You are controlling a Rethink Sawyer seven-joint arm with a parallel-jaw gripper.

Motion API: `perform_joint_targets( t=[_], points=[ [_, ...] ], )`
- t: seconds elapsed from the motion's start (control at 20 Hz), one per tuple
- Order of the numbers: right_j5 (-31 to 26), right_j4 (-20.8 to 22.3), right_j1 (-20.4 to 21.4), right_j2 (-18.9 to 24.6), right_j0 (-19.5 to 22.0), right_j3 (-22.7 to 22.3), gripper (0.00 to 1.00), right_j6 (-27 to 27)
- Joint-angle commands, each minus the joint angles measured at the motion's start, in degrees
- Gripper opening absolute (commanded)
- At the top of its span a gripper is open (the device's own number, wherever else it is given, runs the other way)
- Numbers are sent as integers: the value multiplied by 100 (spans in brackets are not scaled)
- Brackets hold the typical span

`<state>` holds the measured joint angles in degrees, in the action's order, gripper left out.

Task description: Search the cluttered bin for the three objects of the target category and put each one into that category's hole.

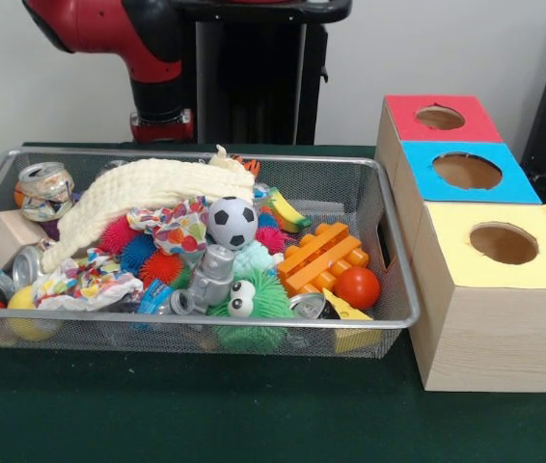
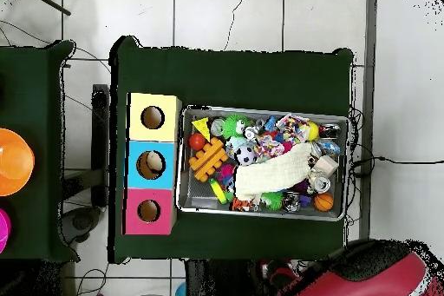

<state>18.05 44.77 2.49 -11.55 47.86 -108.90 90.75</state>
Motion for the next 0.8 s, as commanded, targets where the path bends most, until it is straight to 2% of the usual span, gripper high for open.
perform_joint_targets(
  t=[0.05, 0.45, 0.8],
  points=[
    [750, 21, -499, 244, 65, 1179, 100, 595],
    [865, 95, -741, 319, 160, 1447, 100, 616],
    [811, 119, -683, 279, 130, 1405, 100, 626]
  ],
)
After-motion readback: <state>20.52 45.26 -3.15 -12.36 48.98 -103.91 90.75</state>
